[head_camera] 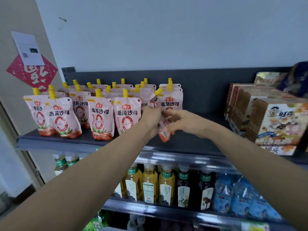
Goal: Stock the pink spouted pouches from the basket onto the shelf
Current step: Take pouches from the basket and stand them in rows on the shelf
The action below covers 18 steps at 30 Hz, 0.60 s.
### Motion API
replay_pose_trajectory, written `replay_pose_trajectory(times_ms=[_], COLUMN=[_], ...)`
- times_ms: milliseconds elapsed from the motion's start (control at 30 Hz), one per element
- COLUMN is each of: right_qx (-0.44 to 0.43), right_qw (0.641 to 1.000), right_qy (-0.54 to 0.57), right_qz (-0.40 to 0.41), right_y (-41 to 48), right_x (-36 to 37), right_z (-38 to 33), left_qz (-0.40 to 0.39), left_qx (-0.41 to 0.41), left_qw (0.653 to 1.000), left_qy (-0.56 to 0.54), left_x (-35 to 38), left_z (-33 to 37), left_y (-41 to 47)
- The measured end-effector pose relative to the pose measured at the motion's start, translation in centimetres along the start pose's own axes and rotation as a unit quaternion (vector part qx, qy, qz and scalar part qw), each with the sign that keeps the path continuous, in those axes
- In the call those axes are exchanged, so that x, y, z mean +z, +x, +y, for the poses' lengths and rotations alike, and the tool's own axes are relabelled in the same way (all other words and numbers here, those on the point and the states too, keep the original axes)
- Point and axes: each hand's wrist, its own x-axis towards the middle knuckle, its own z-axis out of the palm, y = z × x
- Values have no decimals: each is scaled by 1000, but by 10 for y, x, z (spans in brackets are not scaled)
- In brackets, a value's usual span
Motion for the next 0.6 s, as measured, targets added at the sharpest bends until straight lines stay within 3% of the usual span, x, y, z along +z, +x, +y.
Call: replay_pose_trajectory(times_ms=[133, 267, 333, 467, 600], right_qx=[0, 17, 45, 103, 111], right_qw=[999, 993, 990, 968, 972], right_qy=[-41, -81, -45, 143, 130], right_qz=[29, 81, 128, 177, 162], right_y=[3, 7, 10, 9, 9], right_x=[8, 15, 14, 6, 0], right_z=[7, 14, 20, 33, 36], left_qz=[-48, -104, -143, -162, -113], left_qx=[-42, -52, -68, -78, -34], left_qw=[998, 992, 983, 971, 971], left_qy=[-28, 39, 92, 157, 207], left_x=[1, -6, -14, -23, -16], left_z=[3, 6, 10, 22, 27], left_y=[-7, -14, -15, -9, 1])
